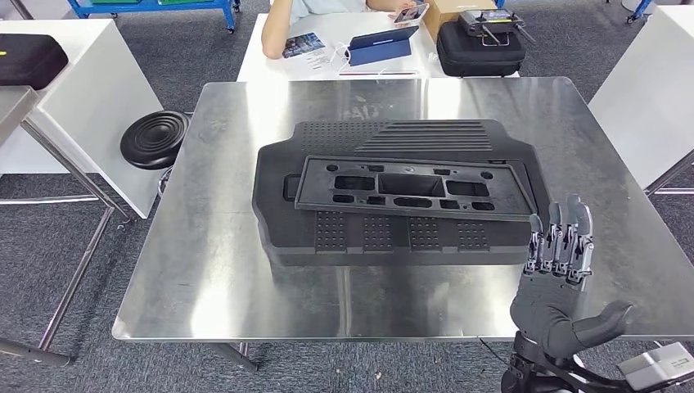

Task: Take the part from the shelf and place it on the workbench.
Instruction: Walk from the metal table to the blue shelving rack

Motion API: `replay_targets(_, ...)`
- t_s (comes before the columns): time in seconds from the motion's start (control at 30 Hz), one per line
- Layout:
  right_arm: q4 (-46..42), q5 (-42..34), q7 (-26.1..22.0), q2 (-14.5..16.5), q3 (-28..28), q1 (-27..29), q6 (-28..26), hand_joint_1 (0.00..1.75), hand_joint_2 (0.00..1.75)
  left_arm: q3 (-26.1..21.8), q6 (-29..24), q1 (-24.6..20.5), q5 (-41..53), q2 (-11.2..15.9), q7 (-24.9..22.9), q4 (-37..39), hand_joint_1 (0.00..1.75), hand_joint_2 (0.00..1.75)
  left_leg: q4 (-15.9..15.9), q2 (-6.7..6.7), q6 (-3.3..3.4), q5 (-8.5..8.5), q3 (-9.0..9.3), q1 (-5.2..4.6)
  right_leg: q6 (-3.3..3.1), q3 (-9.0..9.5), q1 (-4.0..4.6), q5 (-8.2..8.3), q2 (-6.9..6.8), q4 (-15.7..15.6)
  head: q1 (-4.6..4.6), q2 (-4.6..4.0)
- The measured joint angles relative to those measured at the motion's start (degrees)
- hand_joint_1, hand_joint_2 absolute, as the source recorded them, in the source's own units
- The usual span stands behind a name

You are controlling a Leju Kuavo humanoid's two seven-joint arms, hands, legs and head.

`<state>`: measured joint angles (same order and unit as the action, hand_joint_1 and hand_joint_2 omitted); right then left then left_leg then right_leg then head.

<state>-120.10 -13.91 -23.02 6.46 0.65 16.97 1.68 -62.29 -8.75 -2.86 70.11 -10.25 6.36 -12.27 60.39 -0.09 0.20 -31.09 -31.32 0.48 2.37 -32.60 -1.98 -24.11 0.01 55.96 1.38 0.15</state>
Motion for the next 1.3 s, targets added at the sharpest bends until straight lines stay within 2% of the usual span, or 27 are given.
replay_targets(0.07,0.0,0.0,0.0,0.1,-0.2,0.0,0.0,0.0,0.0,0.0,0.0,0.0,0.0,0.0,0.0,0.0,0.0,0.0,7.8,-0.02,-0.26,-4.52,-3.31,0.11,-0.67,-0.37,0.17,0.22,-0.09,0.0,0.07,0.0)
replay_targets(0.1,0.0,0.0,0.0,0.2,-0.3,0.0,0.0,0.0,0.0,0.0,0.0,0.1,0.0,0.0,0.0,0.0,0.0,0.0,11.4,-0.03,-0.33,-6.09,-4.85,0.14,-0.83,-0.63,0.28,0.35,-0.11,0.1,0.05,0.0)
replay_targets(0.13,0.0,-0.1,0.0,0.2,-0.3,0.0,0.0,0.0,0.0,0.0,0.0,0.1,0.0,0.0,0.0,-0.1,0.0,0.0,13.3,-0.03,-0.34,-6.55,-5.57,0.17,-0.95,-0.9,0.36,0.47,-0.11,0.2,0.05,0.0)
replay_targets(0.17,0.0,-0.1,0.0,0.2,-0.4,0.0,0.0,0.0,0.0,0.0,0.0,0.2,0.0,0.0,-0.1,-0.1,0.0,0.0,12.9,-0.03,-0.31,-5.82,-5.14,0.2,-0.96,-1.13,0.37,0.57,-0.09,0.3,0.04,0.0)
replay_targets(0.27,0.0,-0.2,0.0,0.2,-0.8,0.0,0.0,0.0,0.0,0.0,0.1,0.2,0.0,0.0,-0.1,-0.2,0.0,0.0,2.1,-0.18,-0.27,-0.78,1.03,0.34,-0.58,-1.63,0.43,0.85,0.04,1.0,0.06,0.0)
replay_targets(0.33,0.0,-0.2,0.0,0.2,-1.0,0.0,0.0,0.0,0.0,0.0,0.1,0.2,0.0,-0.1,-0.1,-0.3,0.0,0.0,-2.3,-0.46,-0.01,0.6,3.12,0.2,0.0,-1.85,0.69,1.23,0.08,1.2,-0.14,0.0)
replay_targets(0.43,0.0,0.0,0.1,0.2,-1.2,0.0,0.0,0.0,0.0,0.0,0.2,0.2,0.0,-0.1,-0.1,-0.3,0.0,0.0,-2.4,-0.42,1.32,1.66,2.07,-0.22,1.36,-2.26,0.55,1.95,0.15,1.0,-0.28,0.0)
replay_targets(0.47,0.0,0.1,0.2,0.2,-1.3,0.1,-0.1,0.0,0.0,0.0,0.2,0.2,0.0,-0.1,-0.1,-0.3,0.0,0.0,-2.4,-0.31,1.89,2.17,1.52,-0.25,1.46,-2.84,0.49,1.24,0.15,1.6,-0.36,0.0)
replay_targets(0.53,0.0,0.3,0.4,0.2,-1.6,0.0,-0.3,0.0,0.0,0.0,0.4,0.2,0.0,-0.2,0.0,-0.3,0.0,0.0,-2.6,-0.09,2.77,3.24,0.16,-0.22,0.85,-5.08,0.44,-2.57,0.13,6.4,-0.58,0.0)
replay_targets(0.6,0.0,0.3,0.5,0.2,-1.7,0.0,-0.4,0.0,0.0,0.0,0.5,0.2,0.0,-0.2,0.0,-0.3,0.0,0.0,-2.5,0.05,3.12,4.29,-1.28,-0.44,0.39,-7.59,0.54,-7.12,0.11,14.5,-0.73,0.0)
replay_targets(0.63,0.0,0.4,0.5,0.2,-1.9,0.0,-0.4,0.0,0.0,0.0,0.6,0.2,0.1,-0.2,0.0,-0.3,0.0,0.0,-2.5,0.13,3.17,4.85,-1.95,-0.57,0.55,-7.93,0.59,-8.23,0.11,17.2,-0.73,0.0)
replay_targets(0.67,0.1,0.4,0.6,0.2,-2.0,0.0,-0.4,0.0,0.0,0.0,0.7,0.2,0.1,-0.2,0.0,-0.3,0.0,0.0,-2.5,0.18,3.18,5.38,-2.56,-0.71,0.88,-7.18,0.66,-8.37,0.1,17.8,-0.74,0.0)
replay_targets(0.7,0.1,0.4,0.6,0.2,-2.2,0.0,-0.4,0.0,0.0,0.0,0.8,0.2,0.1,-0.2,0.1,-0.3,0.0,0.0,-2.4,0.2,3.16,5.86,-3.06,-0.83,1.24,-5.26,0.74,-7.65,0.1,16.1,-0.73,0.0)
replay_targets(0.73,0.1,0.4,0.6,0.2,-2.3,0.0,-0.4,0.0,0.0,0.0,0.9,0.2,0.1,-0.2,0.1,-0.3,0.0,0.0,-2.4,0.18,3.1,6.33,-3.55,-0.93,1.42,-2.23,0.88,-6.62,0.09,12.2,-0.74,0.0)
replay_targets(0.8,0.1,0.4,0.7,0.2,-2.6,0.0,-0.4,0.0,0.0,0.0,0.9,0.2,0.2,-0.2,0.2,-0.3,0.0,0.0,-2.4,0.14,2.76,7.21,-4.21,-1.2,1.01,4.15,1.4,-5.52,-0.04,3.2,-0.67,0.0)
replay_targets(0.83,0.1,0.4,0.7,0.2,-2.7,0.0,-0.4,0.0,0.0,0.0,0.9,0.2,0.3,-0.2,0.3,-0.3,0.0,0.0,-2.5,0.15,2.48,7.67,-4.37,-1.26,0.7,5.88,1.65,-5.33,-0.11,0.3,-0.65,0.0)
replay_targets(0.87,0.1,0.3,0.7,0.2,-2.8,0.0,-0.4,0.0,0.0,0.0,0.9,0.2,0.5,-0.2,0.3,-0.4,0.0,0.0,-2.6,0.18,2.16,8.1,-4.45,-1.28,0.41,6.44,1.85,-5.29,-0.16,-1.0,-0.61,0.0)
replay_targets(0.93,0.2,0.3,0.8,0.3,-3.0,0.0,-0.4,0.0,0.0,0.0,0.9,0.3,0.6,-0.2,0.5,-0.4,0.0,0.0,-2.6,0.19,1.42,8.53,-4.59,-1.13,-0.22,5.63,1.58,-4.5,-0.19,-1.2,-0.59,0.0)
replay_targets(0.97,0.2,0.3,0.8,0.3,-3.0,0.0,-0.5,0.0,0.0,0.0,0.9,0.3,0.7,-0.2,0.5,-0.4,0.0,0.0,-2.1,0.13,1.06,7.67,-4.87,-1.04,-0.72,5.33,1.32,-4.04,-0.25,-1.3,-0.55,0.0)
replay_targets(1.0,0.2,0.3,0.9,0.4,-3.1,0.0,-0.5,0.0,0.0,0.0,0.9,0.3,0.7,-0.2,0.5,-0.4,0.0,0.0,-0.7,0.06,0.7,5.82,-5.35,-0.95,-1.23,4.95,1.03,-3.5,-0.32,-1.5,-0.51,0.0)
replay_targets(1.07,0.4,0.4,1.2,0.6,-3.1,0.0,-0.5,0.0,0.0,0.0,0.9,0.4,0.9,-0.2,0.5,-0.4,0.0,0.0,5.5,-0.06,0.04,-0.09,-7.06,-0.64,-1.77,3.88,0.82,-2.41,-0.42,-1.5,-0.47,0.0)
replay_targets(1.1,0.6,0.5,1.3,0.6,-3.1,0.0,-0.5,0.0,0.0,0.0,0.9,0.4,1.0,-0.2,0.6,-0.3,0.0,0.0,9.2,-0.07,-0.28,-2.43,-7.9,-0.43,-1.77,3.29,0.82,-1.86,-0.43,-1.4,-0.46,0.0)
replay_targets(1.13,0.7,0.6,1.5,0.7,-3.1,0.0,-0.5,0.0,0.0,0.0,0.9,0.4,1.1,-0.2,0.6,-0.4,0.0,0.0,12.2,-0.08,-0.59,-3.5,-8.31,-0.19,-1.62,2.61,0.77,-1.32,-0.43,-1.2,-0.48,0.0)
replay_targets(1.17,0.9,0.7,1.7,0.7,-3.1,0.0,-0.5,0.0,0.0,0.0,0.9,0.4,1.2,-0.1,0.7,-0.4,0.0,0.0,13.5,-0.07,-0.86,-3.14,-7.9,0.07,-1.4,1.94,0.68,-0.84,-0.43,-1.0,-0.47,0.0)
replay_targets(1.2,1.1,0.8,1.9,0.7,-3.1,0.0,-0.5,0.0,0.0,0.0,0.9,0.4,1.2,-0.1,0.7,-0.4,0.0,0.0,12.7,-0.07,-1.14,-1.86,-6.47,0.35,-1.13,1.21,0.52,-0.44,-0.43,-0.7,-0.48,0.0)
replay_targets(1.23,1.3,0.8,2.0,0.7,-3.1,0.0,-0.5,0.0,0.0,0.0,0.9,0.4,1.3,-0.1,0.8,-0.4,0.0,0.0,9.7,-0.06,-1.47,-0.25,-3.88,0.68,-0.84,0.45,0.31,-0.15,-0.42,-0.2,-0.46,0.0)
replay_targets(1.3,1.5,1.0,2.1,0.7,-3.1,0.0,-0.5,0.0,0.0,0.0,0.8,0.3,1.3,-0.1,0.9,-0.4,0.0,0.0,2.2,-0.31,-1.92,0.79,1.48,0.97,-0.23,-0.95,0.22,0.28,-0.41,1.0,-0.32,0.0)
